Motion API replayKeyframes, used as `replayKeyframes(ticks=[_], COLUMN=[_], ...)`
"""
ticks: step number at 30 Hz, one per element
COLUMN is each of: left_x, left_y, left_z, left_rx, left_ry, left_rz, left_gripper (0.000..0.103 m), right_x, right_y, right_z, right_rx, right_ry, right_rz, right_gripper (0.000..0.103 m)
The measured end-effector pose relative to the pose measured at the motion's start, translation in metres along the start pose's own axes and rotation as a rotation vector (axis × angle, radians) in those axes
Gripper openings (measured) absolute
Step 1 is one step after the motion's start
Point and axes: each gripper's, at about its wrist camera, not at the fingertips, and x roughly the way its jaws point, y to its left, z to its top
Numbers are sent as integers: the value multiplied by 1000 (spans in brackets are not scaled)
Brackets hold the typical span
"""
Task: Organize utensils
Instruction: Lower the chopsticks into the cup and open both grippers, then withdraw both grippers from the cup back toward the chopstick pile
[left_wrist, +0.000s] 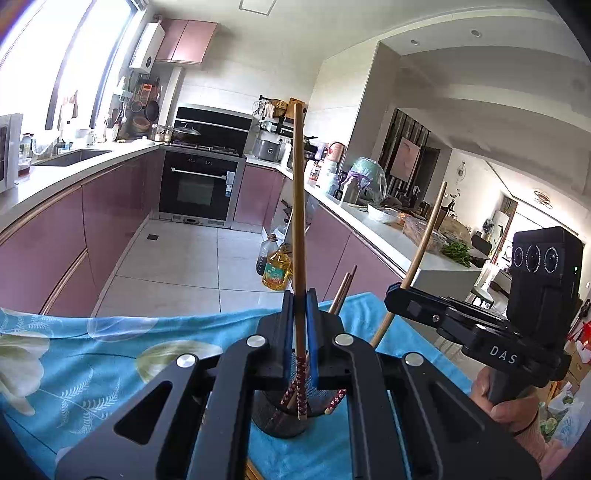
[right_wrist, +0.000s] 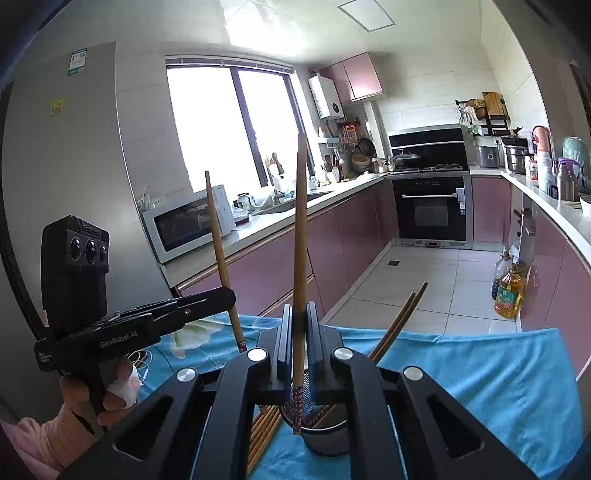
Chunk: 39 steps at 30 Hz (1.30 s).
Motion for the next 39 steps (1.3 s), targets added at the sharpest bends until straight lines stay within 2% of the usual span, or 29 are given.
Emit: replayKeyframes(ticks=[4, 12, 18, 23, 25, 31, 39], left_x=[15, 45, 60, 82, 88, 84, 53], left_y=[-4, -6, 1, 2, 2, 10, 25], left_z=[2, -14, -33, -50, -53, -57, -68], left_rx=[25, 84, 112, 165, 167, 132, 78], left_ry=[2, 32, 109, 210, 234, 224, 191], left_rz=[22, 72, 62, 69, 78, 78, 103], left_gripper=[7, 7, 7, 8, 8, 13, 21], right_x=[11, 38, 53, 62, 62, 55, 40], right_y=[-6, -16, -17, -20, -23, -22, -16], right_z=[1, -17, -32, -40, -42, -44, -49], right_rx=[-3, 6, 10, 22, 32, 38, 39], right_ry=[9, 99, 182, 230, 225, 210, 185], right_rz=[-22, -50, -60, -96, -110, -107, -85], right_gripper=[6, 6, 7, 9, 17, 27, 33])
